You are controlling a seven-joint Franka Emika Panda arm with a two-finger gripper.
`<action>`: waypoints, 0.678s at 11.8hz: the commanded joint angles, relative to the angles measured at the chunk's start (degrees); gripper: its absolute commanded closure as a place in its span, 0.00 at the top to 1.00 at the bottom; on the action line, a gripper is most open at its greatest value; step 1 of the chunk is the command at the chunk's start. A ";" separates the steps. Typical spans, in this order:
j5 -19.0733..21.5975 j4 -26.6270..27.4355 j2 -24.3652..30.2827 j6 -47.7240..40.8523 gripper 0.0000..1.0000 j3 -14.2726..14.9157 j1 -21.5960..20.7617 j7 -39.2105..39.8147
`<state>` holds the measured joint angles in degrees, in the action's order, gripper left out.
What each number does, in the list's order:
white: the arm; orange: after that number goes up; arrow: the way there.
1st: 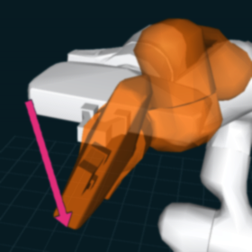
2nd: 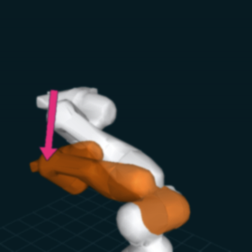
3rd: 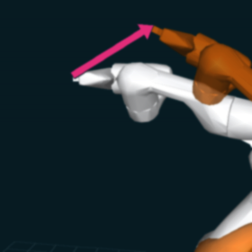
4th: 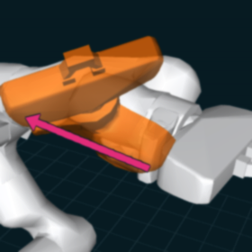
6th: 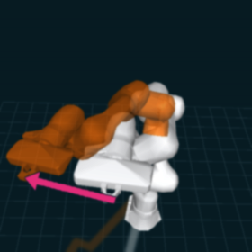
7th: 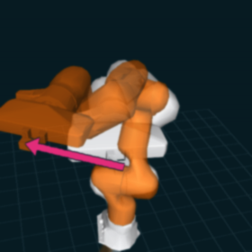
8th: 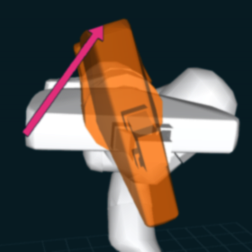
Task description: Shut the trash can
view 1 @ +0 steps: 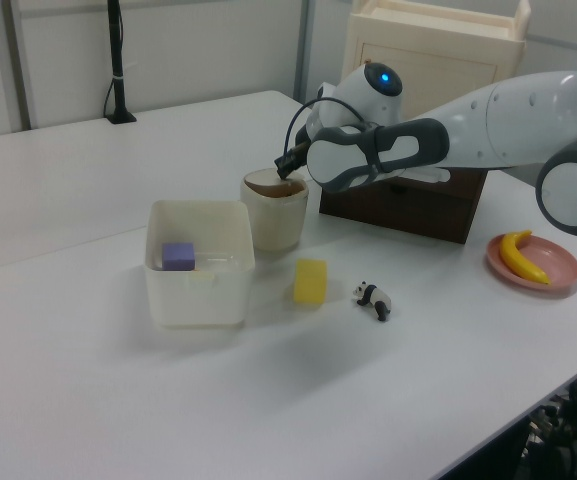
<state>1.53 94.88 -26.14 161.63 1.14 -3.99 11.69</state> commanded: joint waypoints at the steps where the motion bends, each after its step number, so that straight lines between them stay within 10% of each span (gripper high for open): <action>1: -0.21 4.70 1.53 0.88 0.00 -0.17 -0.14 2.63; 8: -0.12 3.47 0.37 0.88 0.00 -0.17 -0.05 2.29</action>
<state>1.52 96.73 -26.31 161.80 1.11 -3.99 13.23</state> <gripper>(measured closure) 0.991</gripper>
